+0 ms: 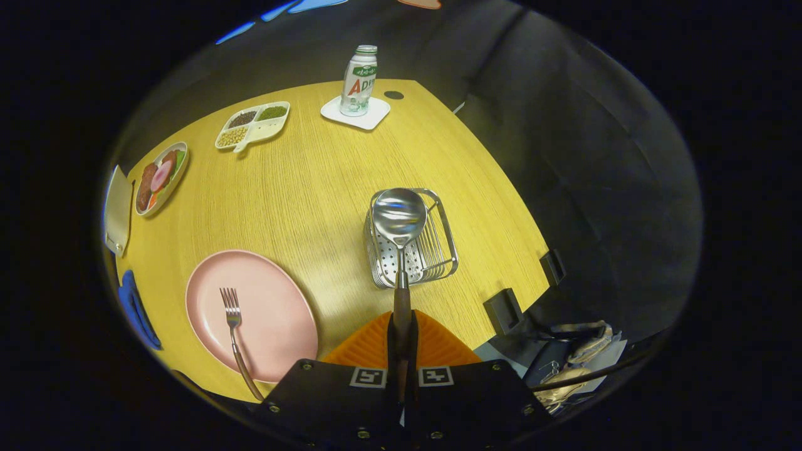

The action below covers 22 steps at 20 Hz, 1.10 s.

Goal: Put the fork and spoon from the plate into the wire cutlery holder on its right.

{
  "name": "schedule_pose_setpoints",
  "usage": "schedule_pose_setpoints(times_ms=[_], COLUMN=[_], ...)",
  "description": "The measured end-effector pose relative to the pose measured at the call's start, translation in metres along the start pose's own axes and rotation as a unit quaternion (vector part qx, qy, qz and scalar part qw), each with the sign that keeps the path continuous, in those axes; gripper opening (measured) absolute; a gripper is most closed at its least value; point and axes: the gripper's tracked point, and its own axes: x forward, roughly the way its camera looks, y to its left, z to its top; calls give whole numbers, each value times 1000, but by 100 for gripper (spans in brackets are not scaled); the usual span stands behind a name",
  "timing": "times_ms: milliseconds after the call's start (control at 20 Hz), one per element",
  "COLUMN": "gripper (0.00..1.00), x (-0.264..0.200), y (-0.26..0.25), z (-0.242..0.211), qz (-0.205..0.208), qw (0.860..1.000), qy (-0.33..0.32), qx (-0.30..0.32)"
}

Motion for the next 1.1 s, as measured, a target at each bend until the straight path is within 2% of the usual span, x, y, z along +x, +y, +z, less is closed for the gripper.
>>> schedule_pose_setpoints(times_ms=[450, 550, 650, 700, 750, 800, 1100], gripper=[5, 12, 15, 22, 22, 27, 28], x=[10, 7, 4, 2, 3, -1, -12], y=[-10, -14, -14, -13, -13, -12, -10], z=[-2, 4, 11, 12, 15, 13, 13], qz=[1, -5, -4, -1, 0, 2, -1], qw=[999, 999, 1000, 1000, 1000, 1000, 1000], qy=[36, 29, 22, 20, 20, 17, 7], qx=[-13, -12, -11, -10, -11, -11, -8])
